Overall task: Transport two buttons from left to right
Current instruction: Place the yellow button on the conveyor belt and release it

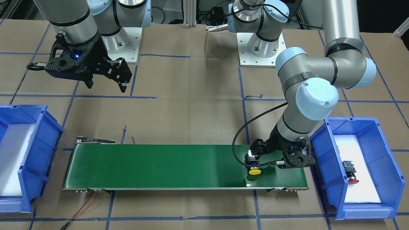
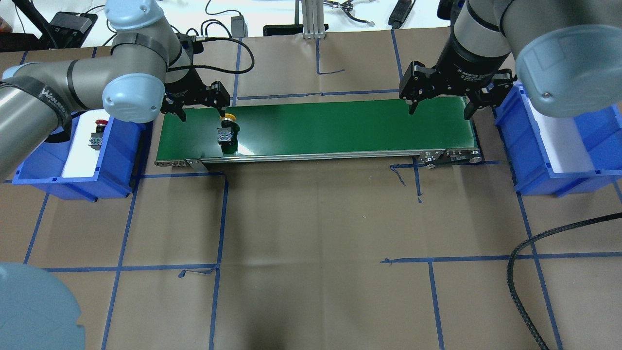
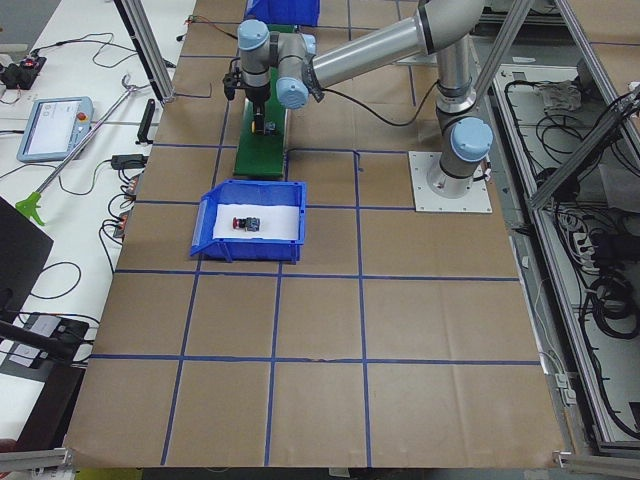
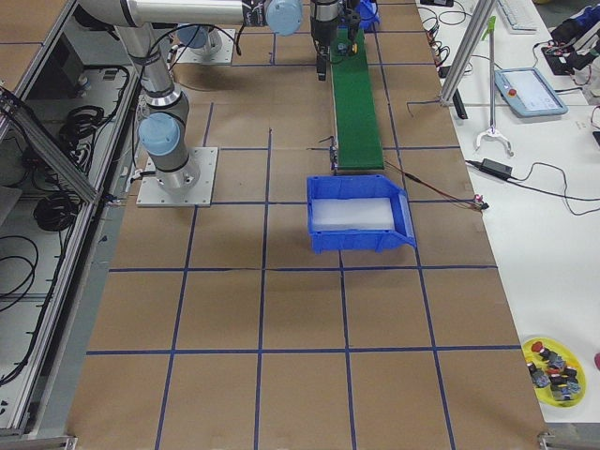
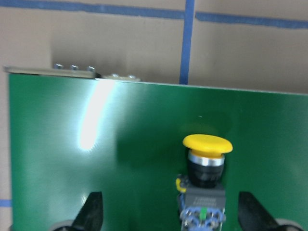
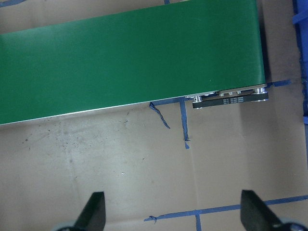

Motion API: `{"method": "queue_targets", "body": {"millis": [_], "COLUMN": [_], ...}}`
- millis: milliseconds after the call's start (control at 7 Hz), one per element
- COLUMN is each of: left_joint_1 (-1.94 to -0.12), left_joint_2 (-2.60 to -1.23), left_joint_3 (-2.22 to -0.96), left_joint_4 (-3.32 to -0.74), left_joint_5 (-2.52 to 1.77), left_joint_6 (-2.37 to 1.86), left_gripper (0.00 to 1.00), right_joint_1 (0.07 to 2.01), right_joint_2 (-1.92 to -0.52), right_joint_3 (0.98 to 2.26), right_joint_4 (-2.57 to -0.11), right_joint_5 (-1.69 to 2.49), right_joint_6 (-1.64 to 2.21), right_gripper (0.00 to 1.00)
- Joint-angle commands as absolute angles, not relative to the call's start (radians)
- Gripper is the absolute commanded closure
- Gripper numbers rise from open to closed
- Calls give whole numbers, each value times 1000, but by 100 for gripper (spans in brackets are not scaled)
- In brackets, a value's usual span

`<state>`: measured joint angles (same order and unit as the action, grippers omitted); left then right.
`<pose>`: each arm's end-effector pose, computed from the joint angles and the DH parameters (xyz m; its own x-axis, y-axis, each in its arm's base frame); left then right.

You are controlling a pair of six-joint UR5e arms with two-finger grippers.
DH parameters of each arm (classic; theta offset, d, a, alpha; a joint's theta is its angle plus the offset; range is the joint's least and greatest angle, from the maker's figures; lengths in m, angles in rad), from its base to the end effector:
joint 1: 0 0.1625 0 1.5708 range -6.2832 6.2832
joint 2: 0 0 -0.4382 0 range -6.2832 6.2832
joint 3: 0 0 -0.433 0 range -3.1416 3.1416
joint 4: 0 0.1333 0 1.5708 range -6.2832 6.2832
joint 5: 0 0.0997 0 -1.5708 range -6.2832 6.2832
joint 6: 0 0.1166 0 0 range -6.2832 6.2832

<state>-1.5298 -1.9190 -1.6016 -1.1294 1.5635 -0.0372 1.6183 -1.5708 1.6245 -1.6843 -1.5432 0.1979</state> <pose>-0.1070 -0.6635 0.3040 -0.9969 -0.0776 0.0096 -0.0780 0.9950 -0.0620 0.1620 -0.5318 0.4671 -0.9882 0.1479 -0.0388 0.1498 0.9873 -0.0532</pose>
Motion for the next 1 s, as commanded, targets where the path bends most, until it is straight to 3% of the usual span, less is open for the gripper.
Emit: {"method": "queue_targets", "body": {"millis": [0, 143, 857], "left_joint_1": [-1491, -1471, -1143], "left_joint_2": [-1870, -1879, -1916], "left_joint_3": [-1487, -1439, -1436], "left_joint_4": [-1314, -1353, -1351], "left_joint_5": [1560, 1560, 1560], "left_joint_6": [-25, 3, 444], "left_gripper": [0, 0, 0], "right_joint_1": [1618, 1618, 1618], "right_joint_2": [-1571, -1571, -1571], "right_joint_3": [1624, 1624, 1623], "right_joint_4": [-1684, -1684, -1684], "right_joint_5": [-1543, -1543, -1543], "right_joint_6": [198, 198, 198], "right_gripper": [0, 0, 0]}}
